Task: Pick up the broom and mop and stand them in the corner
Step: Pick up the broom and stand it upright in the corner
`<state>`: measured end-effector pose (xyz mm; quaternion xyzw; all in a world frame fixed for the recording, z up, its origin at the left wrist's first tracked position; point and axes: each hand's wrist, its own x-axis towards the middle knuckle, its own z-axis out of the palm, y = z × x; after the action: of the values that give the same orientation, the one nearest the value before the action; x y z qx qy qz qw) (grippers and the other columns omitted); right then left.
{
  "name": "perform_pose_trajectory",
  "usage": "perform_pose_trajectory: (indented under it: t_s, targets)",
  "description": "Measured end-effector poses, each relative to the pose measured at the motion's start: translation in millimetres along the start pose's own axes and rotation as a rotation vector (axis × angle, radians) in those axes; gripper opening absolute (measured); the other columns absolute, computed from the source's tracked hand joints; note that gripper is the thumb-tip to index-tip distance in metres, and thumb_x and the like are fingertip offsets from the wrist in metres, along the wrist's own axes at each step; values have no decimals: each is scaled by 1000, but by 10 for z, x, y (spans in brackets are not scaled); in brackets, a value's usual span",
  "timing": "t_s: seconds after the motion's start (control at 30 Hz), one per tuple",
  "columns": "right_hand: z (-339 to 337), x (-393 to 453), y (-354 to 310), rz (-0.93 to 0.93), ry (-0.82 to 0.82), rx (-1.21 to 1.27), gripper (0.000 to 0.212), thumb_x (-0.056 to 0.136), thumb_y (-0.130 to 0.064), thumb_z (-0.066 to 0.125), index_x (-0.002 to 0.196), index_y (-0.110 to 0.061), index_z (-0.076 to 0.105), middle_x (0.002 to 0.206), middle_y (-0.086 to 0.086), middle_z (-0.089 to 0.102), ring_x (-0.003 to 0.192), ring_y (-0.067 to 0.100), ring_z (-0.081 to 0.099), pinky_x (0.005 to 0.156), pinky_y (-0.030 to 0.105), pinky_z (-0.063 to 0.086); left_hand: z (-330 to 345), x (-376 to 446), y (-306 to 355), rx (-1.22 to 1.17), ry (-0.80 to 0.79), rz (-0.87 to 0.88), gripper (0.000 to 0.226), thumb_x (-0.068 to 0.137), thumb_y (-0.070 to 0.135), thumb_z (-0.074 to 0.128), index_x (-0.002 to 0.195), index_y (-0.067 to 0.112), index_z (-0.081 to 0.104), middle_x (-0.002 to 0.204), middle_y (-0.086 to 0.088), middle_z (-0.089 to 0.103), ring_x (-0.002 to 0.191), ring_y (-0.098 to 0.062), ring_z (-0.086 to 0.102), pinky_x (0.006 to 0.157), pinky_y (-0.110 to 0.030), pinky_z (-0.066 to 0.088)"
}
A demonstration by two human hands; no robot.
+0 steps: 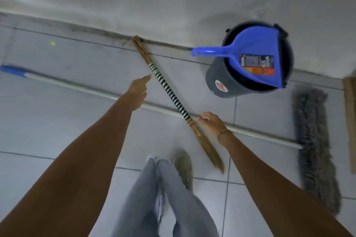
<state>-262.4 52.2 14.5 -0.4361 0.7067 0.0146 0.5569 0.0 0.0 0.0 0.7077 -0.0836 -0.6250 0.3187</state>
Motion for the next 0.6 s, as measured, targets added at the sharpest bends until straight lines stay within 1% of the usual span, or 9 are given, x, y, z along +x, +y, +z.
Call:
perform_pose_trajectory:
  t_s: [0.07, 0.13, 0.2, 0.23, 0.27, 0.37, 0.47, 0.53, 0.6]
  targets:
    - [214, 583, 90, 10, -10, -22, 45, 89, -21, 54, 130, -1, 50, 134, 16, 54, 108, 25, 57, 88, 33, 46, 5, 606, -218, -28, 15, -39, 14, 94, 26, 56, 83, 16, 56, 76, 1, 39, 70, -12, 39, 74, -23, 37]
    - [449, 1210, 206, 22, -23, -56, 43, 88, -23, 55, 123, 1, 52, 128, 17, 57, 116, 30, 55, 94, 36, 44, 25, 1290, -529, -37, 23, -106, 28, 90, 35, 60, 102, 10, 56, 83, 0, 45, 75, -13, 46, 80, -25, 41]
    - [654, 1660, 255, 13, -63, -76, 43, 84, -26, 60, 120, -4, 53, 118, 13, 58, 113, 29, 55, 90, 34, 44, 128, 1728, -725, -32, 10, -134, 52, 89, 39, 60, 130, 9, 48, 111, -1, 51, 100, -19, 53, 99, -30, 41]
    - [758, 1914, 327, -9, -77, -65, 46, 81, -27, 63, 121, -6, 52, 114, 10, 58, 109, 28, 56, 88, 34, 44, 218, 1959, -823, -35, -2, -133, 55, 90, 37, 59, 135, 8, 45, 122, -2, 51, 110, -21, 53, 103, -32, 41]
    - [813, 2062, 327, -9, -94, -55, 51, 78, -27, 67, 122, -7, 51, 113, 9, 59, 107, 27, 58, 88, 35, 47, 316, 2051, -816, -41, -26, -126, 52, 91, 34, 58, 135, 8, 47, 124, -3, 54, 111, -22, 56, 100, -34, 44]
    - [963, 2296, 344, -22, -174, -33, 54, 75, -26, 72, 122, -11, 51, 115, 9, 61, 106, 26, 59, 91, 38, 49, 533, 2184, -751, -117, -84, -54, 27, 92, 23, 58, 113, 5, 55, 97, -7, 64, 89, -20, 64, 81, -31, 54]
    - [924, 2186, 250, -44, -183, -13, 27, 73, -29, 74, 90, -16, 58, 89, 3, 62, 88, 21, 61, 78, 33, 50, 599, 1950, -527, -128, -121, 26, 22, 88, 24, 66, 98, 6, 57, 86, -6, 63, 82, -23, 65, 80, -36, 57]
    - [843, 1953, 120, -51, -183, 28, 24, 69, -33, 76, 72, -19, 57, 73, -1, 59, 71, 17, 57, 69, 29, 46, 644, 1602, -274, -185, -146, 75, 22, 84, 26, 70, 85, 9, 57, 71, -4, 57, 63, -19, 61, 74, -35, 59]
    - [697, 1561, -81, -38, -207, 113, 20, 71, -26, 74, 65, -14, 59, 64, 3, 59, 61, 18, 53, 67, 30, 45, 721, 1062, 62, -252, -168, 120, 24, 84, 25, 70, 71, 13, 53, 55, -1, 50, 48, -15, 51, 65, -33, 56]
